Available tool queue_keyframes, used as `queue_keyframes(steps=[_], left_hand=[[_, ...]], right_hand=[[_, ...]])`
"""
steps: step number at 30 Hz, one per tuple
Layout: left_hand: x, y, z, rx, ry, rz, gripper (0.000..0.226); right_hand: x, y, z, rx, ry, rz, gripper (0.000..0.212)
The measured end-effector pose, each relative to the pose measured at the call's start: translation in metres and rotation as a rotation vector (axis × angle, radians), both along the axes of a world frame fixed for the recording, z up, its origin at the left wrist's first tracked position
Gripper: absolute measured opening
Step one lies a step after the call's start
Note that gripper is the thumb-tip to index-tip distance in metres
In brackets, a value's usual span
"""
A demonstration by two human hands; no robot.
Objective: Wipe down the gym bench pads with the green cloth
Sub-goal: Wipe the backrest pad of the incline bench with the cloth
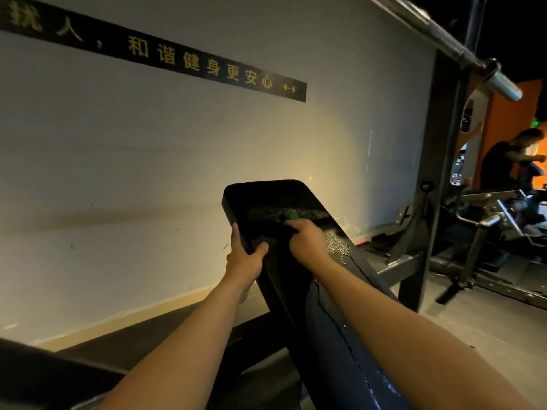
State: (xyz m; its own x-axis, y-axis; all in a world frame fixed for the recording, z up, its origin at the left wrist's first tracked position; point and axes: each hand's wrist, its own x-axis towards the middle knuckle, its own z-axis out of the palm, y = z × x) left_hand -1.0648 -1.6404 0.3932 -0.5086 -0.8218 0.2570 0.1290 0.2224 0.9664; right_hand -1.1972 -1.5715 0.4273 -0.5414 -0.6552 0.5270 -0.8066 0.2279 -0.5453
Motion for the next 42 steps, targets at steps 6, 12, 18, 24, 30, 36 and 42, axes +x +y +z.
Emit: queue_keyframes(steps=[6, 12, 18, 24, 30, 36, 42], left_hand=[[-0.003, 0.001, -0.003, -0.019, 0.038, 0.026, 0.083], [0.002, 0.004, -0.003, -0.035, -0.006, -0.029, 0.086], [0.013, 0.006, -0.019, 0.020, 0.033, -0.079, 0.082], [0.028, 0.025, -0.036, 0.315, 0.251, -0.153, 0.057], [0.041, 0.041, -0.040, 0.386, 0.261, -0.094, 0.035], [0.030, 0.055, -0.036, 0.220, 0.180, 0.024, 0.040], [-0.018, 0.074, -0.013, -0.099, -0.280, 0.190, 0.078]], right_hand=[[-0.003, -0.021, 0.004, 0.062, 0.197, 0.279, 0.056], [-0.048, -0.025, 0.014, 0.016, 0.062, 0.031, 0.054], [0.006, -0.024, 0.000, -0.005, 0.186, 0.346, 0.053], [0.017, 0.026, -0.037, -0.013, 0.262, 0.426, 0.035], [0.014, -0.010, -0.019, -0.011, 0.298, 0.332, 0.038], [0.027, -0.004, -0.031, -0.025, 0.227, 0.391, 0.039], [-0.044, 0.039, -0.053, -0.009, 0.194, 0.288, 0.038]])
